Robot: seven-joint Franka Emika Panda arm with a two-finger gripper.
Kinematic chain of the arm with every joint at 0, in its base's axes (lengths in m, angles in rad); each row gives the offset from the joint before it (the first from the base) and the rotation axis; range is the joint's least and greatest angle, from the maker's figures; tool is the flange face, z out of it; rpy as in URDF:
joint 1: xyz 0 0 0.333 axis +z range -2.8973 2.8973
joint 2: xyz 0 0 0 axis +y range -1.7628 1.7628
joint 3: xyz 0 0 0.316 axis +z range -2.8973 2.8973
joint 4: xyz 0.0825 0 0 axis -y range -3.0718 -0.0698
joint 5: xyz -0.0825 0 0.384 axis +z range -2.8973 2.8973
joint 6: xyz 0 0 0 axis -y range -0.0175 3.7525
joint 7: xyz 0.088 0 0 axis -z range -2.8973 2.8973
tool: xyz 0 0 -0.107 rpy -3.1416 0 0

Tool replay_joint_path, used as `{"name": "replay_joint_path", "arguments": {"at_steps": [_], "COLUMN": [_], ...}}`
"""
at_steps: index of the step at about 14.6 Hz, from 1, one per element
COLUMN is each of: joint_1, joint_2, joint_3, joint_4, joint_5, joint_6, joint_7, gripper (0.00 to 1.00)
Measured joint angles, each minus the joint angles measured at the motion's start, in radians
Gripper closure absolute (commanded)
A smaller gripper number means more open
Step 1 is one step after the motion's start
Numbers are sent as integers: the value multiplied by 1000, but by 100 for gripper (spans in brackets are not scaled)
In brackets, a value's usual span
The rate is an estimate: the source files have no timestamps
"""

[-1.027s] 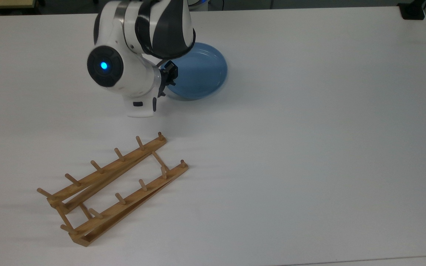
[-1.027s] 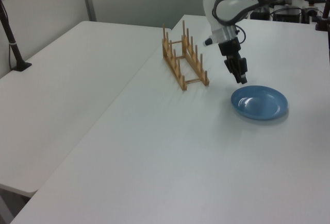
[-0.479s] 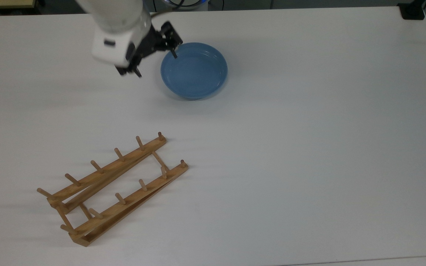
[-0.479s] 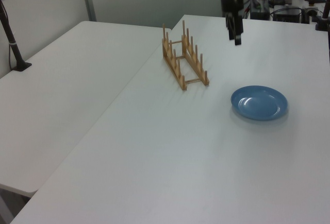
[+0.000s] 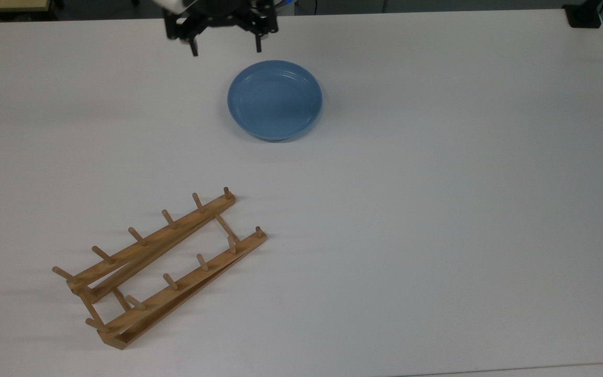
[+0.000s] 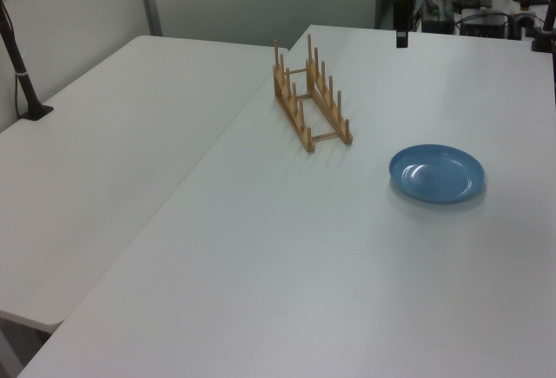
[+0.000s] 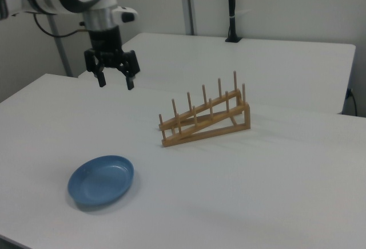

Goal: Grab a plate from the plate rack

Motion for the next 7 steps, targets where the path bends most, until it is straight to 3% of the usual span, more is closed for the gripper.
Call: {"name": "replay_joint_path", "arguments": {"at_steps": [4,7], "joint_1": [47,44], "joint_2": [-21,-29], "joint_3": [-3,-13], "joint_4": [-7,-7], "joint_5": [-42,-43], "joint_6": [0,0], "joint_7": [134,143], "gripper": [0,0]}}
